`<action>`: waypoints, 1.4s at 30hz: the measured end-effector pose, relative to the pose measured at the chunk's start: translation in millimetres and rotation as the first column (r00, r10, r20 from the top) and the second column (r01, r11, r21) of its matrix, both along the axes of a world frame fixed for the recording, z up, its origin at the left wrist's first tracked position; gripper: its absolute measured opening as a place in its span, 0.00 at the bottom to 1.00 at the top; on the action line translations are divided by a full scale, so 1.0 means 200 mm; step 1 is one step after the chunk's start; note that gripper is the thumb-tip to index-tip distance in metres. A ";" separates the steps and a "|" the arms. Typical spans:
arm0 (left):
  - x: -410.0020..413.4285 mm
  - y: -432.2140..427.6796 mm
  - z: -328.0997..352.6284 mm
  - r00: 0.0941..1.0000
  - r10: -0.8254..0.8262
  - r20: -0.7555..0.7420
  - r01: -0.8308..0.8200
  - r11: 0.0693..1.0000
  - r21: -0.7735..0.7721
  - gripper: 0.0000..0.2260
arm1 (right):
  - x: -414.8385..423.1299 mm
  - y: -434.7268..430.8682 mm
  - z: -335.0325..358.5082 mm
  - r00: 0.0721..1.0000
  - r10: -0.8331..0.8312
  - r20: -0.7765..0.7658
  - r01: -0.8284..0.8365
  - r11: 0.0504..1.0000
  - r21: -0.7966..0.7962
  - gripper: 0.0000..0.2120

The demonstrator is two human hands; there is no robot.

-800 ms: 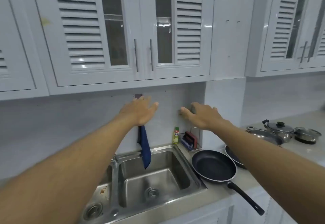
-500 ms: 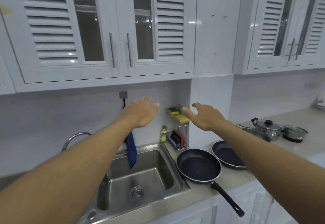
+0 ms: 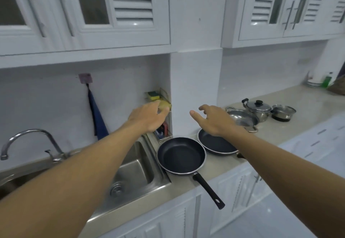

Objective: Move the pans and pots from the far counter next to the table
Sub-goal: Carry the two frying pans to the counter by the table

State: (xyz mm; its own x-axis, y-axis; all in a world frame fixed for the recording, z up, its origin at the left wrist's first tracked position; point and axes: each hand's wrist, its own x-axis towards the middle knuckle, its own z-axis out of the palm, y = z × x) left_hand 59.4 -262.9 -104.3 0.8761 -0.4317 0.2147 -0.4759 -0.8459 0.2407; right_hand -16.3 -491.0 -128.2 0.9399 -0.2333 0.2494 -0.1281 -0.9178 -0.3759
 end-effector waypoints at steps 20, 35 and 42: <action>0.67 -0.99 -0.57 0.945 -0.076 -0.317 0.086 0.996 0.019 0.33 | 0.45 -0.94 -0.51 0.980 -0.112 -0.166 0.121 0.992 0.045 0.31; 0.54 -1.20 -1.27 0.750 0.279 -0.600 -0.332 0.943 0.023 0.32 | 0.53 -1.67 -1.25 0.853 0.066 -0.517 -0.034 0.997 0.071 0.28; 0.21 -1.31 -1.58 0.668 0.454 -0.589 -0.527 0.848 0.055 0.25 | 0.42 -1.81 -1.57 0.802 0.048 -0.595 0.096 0.973 0.208 0.23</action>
State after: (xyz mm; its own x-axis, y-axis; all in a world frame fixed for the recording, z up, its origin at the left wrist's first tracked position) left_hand 100.7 -524.1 -420.0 0.9259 0.0907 -0.3668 0.2543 -0.8676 0.4274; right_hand 67.4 -852.4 -442.1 0.8784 -0.2378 -0.4145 -0.4124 -0.8154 -0.4062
